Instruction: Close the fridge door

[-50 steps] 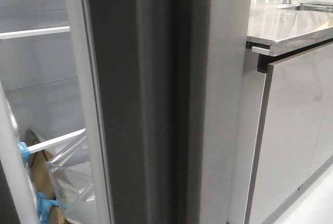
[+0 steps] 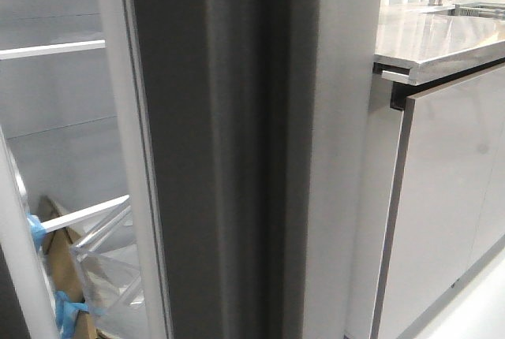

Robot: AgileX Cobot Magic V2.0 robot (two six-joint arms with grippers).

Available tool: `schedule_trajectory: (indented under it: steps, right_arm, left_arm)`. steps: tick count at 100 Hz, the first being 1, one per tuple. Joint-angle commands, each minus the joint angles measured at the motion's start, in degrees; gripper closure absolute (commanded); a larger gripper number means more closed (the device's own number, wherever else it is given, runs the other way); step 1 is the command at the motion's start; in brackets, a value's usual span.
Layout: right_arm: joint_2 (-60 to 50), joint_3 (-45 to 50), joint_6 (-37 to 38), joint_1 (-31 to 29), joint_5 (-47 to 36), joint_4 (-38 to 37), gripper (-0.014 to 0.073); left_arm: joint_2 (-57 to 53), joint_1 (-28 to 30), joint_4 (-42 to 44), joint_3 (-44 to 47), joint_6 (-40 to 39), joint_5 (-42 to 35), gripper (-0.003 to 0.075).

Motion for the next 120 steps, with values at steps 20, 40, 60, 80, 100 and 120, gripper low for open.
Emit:
schedule_trajectory:
  steps: [20, 40, 60, 80, 100, 120]
  right_arm:
    - [15.4, -18.7, -0.1, 2.9, 3.0, 0.6, 0.0638]
    - [24.4, -27.7, -0.4, 8.9, 4.6, 0.2, 0.0638]
    - [32.1, -34.6, -2.1, 13.2, 4.7, 0.2, 0.0638]
    - [39.1, -39.3, -4.8, 17.0, 4.3, 0.2, 0.0638]
    - [44.7, -43.2, -6.3, 20.5, 3.3, 0.2, 0.0638]
    - [48.2, -46.2, -7.1, 22.9, 2.4, 0.2, 0.0638]
  left_arm:
    - [-0.6, -0.4, -0.2, 2.0, -0.2, -4.2, 0.074]
    - [-0.6, -0.4, -0.2, 2.0, -0.2, -4.2, 0.074]
    - [-0.6, -0.4, -0.2, 2.0, -0.2, -4.2, 0.074]
    - [-0.6, -0.4, -0.2, 2.0, -0.2, -4.2, 0.074]
    - [-0.6, -0.4, -0.2, 2.0, -0.2, -4.2, 0.074]
    - [-0.6, -0.4, -0.2, 2.0, -0.2, -4.2, 0.074]
